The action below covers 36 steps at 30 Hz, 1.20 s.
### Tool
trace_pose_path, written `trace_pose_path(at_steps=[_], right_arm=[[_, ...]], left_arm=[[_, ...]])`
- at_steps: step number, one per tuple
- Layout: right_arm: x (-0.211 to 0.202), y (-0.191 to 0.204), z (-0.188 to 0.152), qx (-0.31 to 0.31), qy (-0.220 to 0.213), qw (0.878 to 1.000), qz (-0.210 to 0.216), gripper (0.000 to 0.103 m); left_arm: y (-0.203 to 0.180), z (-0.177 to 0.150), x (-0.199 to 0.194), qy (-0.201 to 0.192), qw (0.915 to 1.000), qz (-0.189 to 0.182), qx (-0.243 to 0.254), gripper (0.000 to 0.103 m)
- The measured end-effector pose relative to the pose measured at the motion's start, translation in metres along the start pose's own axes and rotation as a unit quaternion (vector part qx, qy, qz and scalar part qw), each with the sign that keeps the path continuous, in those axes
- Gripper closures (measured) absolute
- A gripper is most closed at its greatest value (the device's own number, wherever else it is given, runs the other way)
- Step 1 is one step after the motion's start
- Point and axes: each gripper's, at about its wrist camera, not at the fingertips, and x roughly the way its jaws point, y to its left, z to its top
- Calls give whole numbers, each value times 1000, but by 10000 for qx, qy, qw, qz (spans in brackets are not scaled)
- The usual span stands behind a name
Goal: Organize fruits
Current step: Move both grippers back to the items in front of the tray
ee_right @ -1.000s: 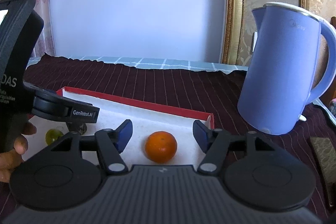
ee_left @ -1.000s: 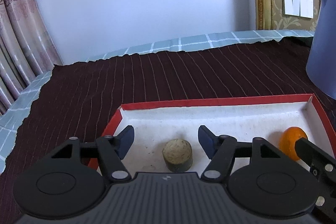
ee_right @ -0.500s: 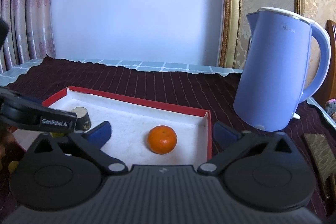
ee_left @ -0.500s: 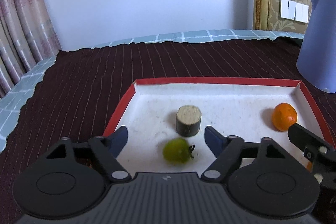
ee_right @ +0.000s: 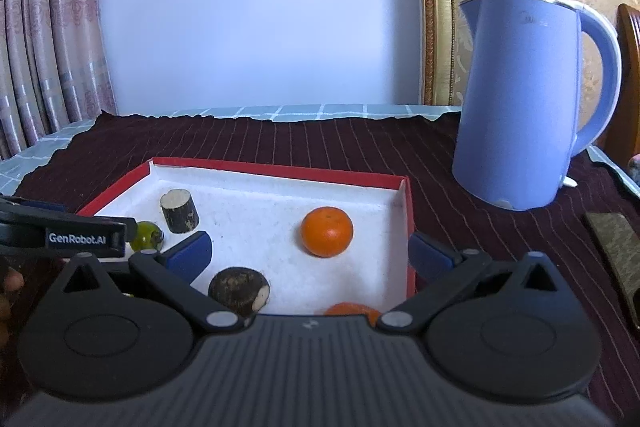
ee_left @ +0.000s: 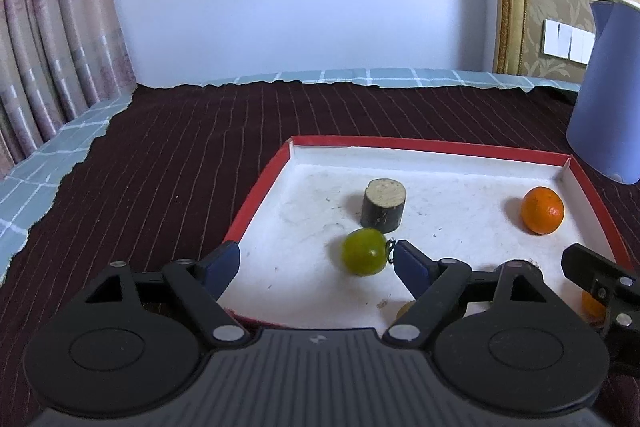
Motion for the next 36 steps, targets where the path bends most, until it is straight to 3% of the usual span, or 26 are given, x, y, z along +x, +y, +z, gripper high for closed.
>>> trace_pose_path(at_steps=[23, 36], right_arm=[[-26, 2, -28, -29, 14, 10000, -81, 0], [-50, -9, -50, 29, -42, 10000, -54, 0]], left_arm=[[12, -32, -23, -142, 9999, -81, -21, 19], [17, -59, -41, -310, 9987, -392, 59, 19]])
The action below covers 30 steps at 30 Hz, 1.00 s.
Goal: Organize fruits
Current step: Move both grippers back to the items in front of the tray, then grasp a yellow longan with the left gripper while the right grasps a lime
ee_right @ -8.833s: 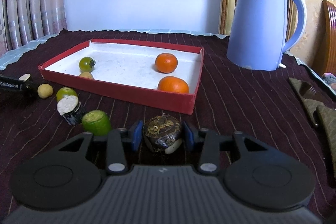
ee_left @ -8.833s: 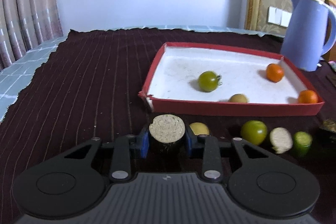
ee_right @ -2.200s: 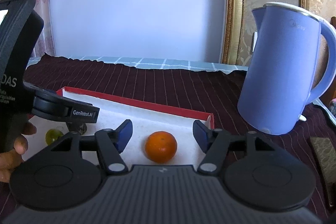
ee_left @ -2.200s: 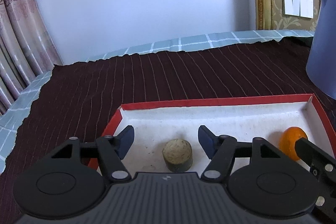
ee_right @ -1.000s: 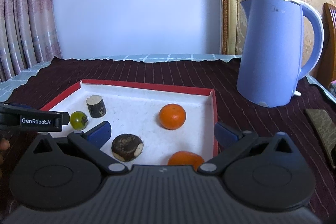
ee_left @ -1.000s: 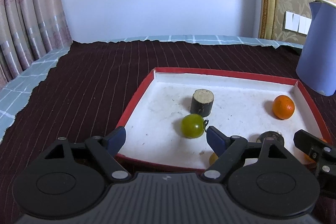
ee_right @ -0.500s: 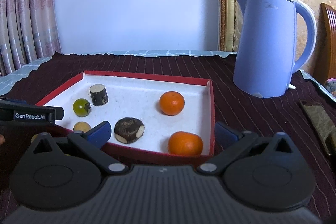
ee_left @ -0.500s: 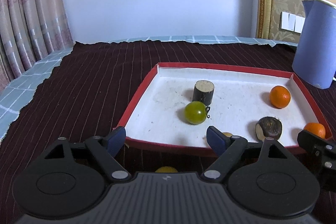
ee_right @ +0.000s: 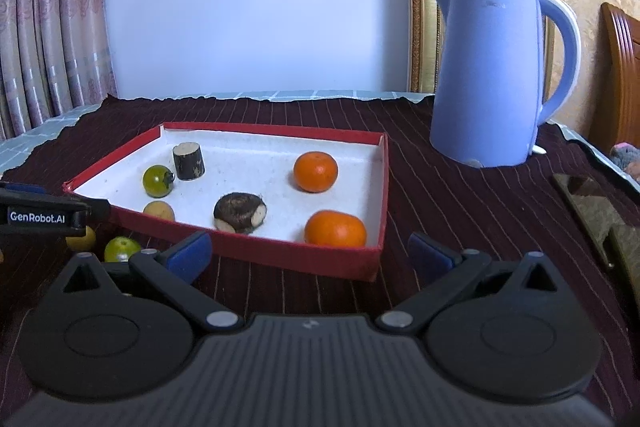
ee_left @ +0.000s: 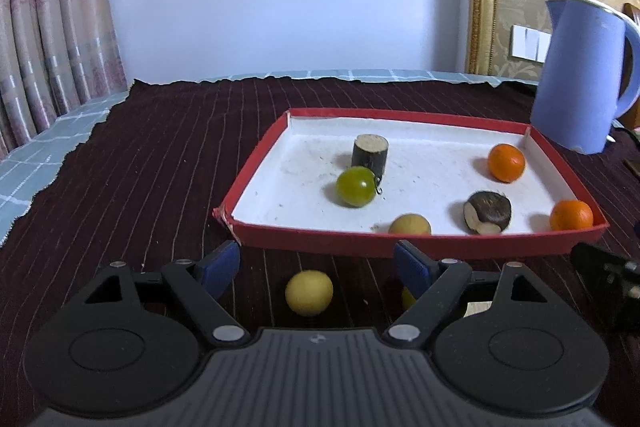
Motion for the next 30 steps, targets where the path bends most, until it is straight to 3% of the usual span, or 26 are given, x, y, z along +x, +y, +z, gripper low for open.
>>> trace_pose_path(at_steps=[7, 18, 19, 21, 23, 30], right_arm=[[-12, -13, -8, 322, 22, 9988, 365, 0], [-18, 34, -23, -1289, 187, 9877, 864, 0], [-16, 38, -22, -1342, 216, 9867, 895, 2], [-10, 41, -20, -1360, 336, 9852, 985, 18], [-4, 42, -20, -1371, 440, 9842, 1029, 21], [7, 46, -22, -1391, 664, 9812, 1165, 45]], left_arm=[[13, -16, -3, 57, 9999, -143, 43, 19], [30, -28, 3, 166, 9994, -306, -33, 19], [31, -27, 4, 191, 9992, -341, -58, 19], [32, -27, 5, 201, 9990, -396, -79, 19], [33, -28, 6, 219, 9989, -405, -82, 19], [34, -25, 13, 261, 9989, -376, -93, 19]])
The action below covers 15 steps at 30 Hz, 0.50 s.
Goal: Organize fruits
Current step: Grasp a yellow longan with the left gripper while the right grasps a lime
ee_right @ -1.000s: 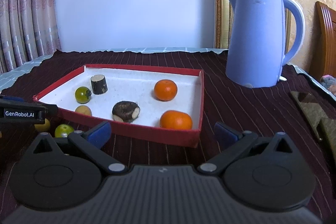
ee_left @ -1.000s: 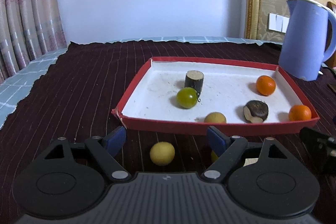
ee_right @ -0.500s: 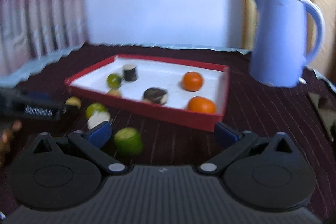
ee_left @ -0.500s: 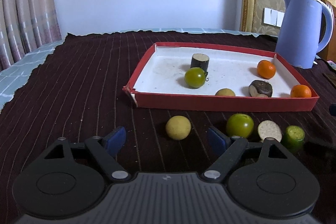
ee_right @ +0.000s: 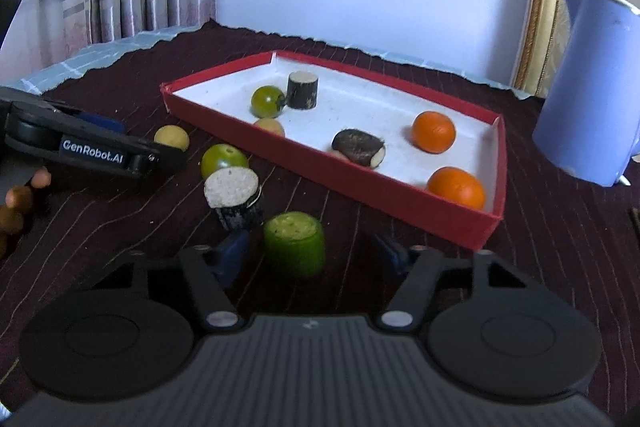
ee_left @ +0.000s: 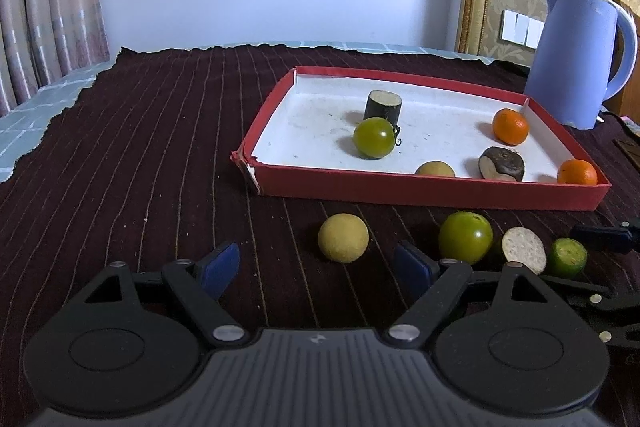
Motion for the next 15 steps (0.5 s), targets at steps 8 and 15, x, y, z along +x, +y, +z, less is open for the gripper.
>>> trace_pose_path(at_steps=[8, 15], right_arm=[[4, -1, 2, -12, 86, 9998, 171, 59], [2, -1, 1, -16, 55, 9997, 255, 69]], left_arm=[[-5, 6, 14, 176, 9995, 15, 248, 19], [-6, 11, 21, 223, 9994, -104, 229, 26]])
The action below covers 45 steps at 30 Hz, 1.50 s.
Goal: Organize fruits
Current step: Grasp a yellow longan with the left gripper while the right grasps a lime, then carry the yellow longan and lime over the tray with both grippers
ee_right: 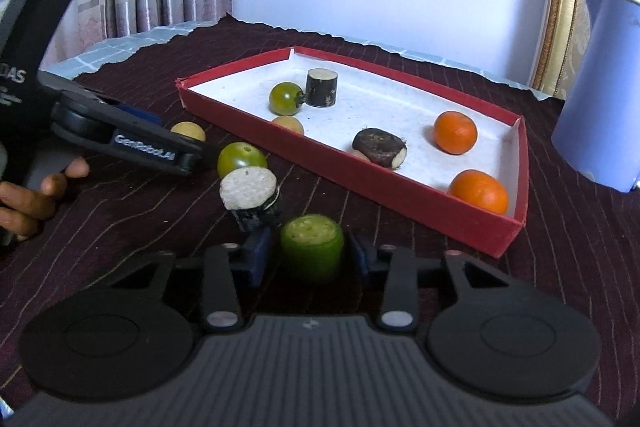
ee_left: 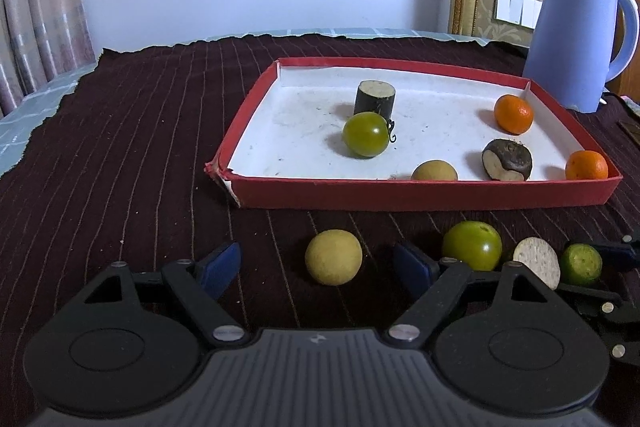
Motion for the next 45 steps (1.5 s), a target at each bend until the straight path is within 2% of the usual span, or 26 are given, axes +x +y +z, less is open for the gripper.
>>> trace_pose_path(at_steps=[4, 5, 6, 7, 8, 16, 24, 37, 45], right_arm=[[0, -1, 0, 52, -12, 10000, -9, 72], [0, -1, 0, 43, -10, 10000, -15, 72], [0, -1, 1, 24, -9, 10000, -32, 73], [0, 0, 1, 11, -9, 10000, -55, 73], [0, 1, 0, 8, -11, 10000, -74, 73], [-2, 2, -1, 126, -32, 9997, -190, 73], [-10, 0, -2, 266, -129, 9988, -387, 73], [-40, -18, 17, 913, -838, 9889, -822, 73], [-42, -18, 24, 1010, -975, 9859, -911, 73]], left_arm=[[-2, 0, -3, -31, 9999, -101, 76, 42], [-2, 0, -4, -36, 9999, -111, 88, 51], [-2, 0, -5, -40, 9999, -122, 87, 65], [-2, 0, -6, -49, 9999, -136, 92, 74], [-2, 1, -7, -50, 9998, -161, 88, 76], [-3, -1, -14, -63, 9999, -139, -13, 76], [-25, 4, -35, -301, 9994, -143, 128, 76], [-44, 16, -43, -429, 9990, 24, 122, 76], [-52, 20, -39, -477, 9986, 118, 192, 76]])
